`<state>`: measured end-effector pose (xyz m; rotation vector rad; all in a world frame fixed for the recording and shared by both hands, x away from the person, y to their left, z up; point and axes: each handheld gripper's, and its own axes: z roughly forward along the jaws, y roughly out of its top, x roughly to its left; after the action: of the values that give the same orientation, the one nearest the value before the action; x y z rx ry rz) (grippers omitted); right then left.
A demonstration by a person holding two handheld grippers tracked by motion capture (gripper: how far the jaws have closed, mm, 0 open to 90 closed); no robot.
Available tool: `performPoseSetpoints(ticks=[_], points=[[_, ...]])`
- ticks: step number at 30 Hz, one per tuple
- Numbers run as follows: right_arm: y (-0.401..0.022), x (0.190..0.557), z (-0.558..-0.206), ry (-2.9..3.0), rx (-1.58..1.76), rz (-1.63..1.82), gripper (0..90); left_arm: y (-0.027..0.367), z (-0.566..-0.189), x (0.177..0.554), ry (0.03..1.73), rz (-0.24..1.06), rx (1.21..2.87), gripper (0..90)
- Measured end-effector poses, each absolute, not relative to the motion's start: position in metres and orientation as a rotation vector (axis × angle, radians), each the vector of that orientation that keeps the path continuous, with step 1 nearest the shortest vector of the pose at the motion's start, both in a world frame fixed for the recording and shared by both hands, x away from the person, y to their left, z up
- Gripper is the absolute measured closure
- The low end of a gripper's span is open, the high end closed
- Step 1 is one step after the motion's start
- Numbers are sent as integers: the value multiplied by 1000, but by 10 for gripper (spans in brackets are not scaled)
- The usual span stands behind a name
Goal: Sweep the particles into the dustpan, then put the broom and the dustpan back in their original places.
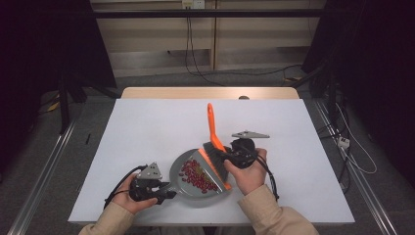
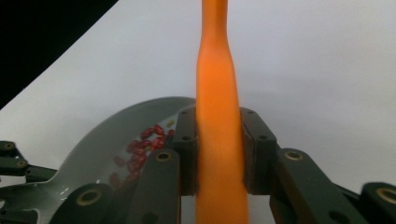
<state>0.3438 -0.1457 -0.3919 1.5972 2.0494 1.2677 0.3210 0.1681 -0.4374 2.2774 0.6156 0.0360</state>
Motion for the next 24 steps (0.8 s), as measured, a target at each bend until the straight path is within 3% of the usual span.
performPoseSetpoints(ticks=[12,24], points=[[-203,346,-393,1977,1619,1143,715,196,-425,332,792,162,2113,630],[-252,351,-389,1903,1648,986,715,220,-430,352,1089,347,2000,630]])
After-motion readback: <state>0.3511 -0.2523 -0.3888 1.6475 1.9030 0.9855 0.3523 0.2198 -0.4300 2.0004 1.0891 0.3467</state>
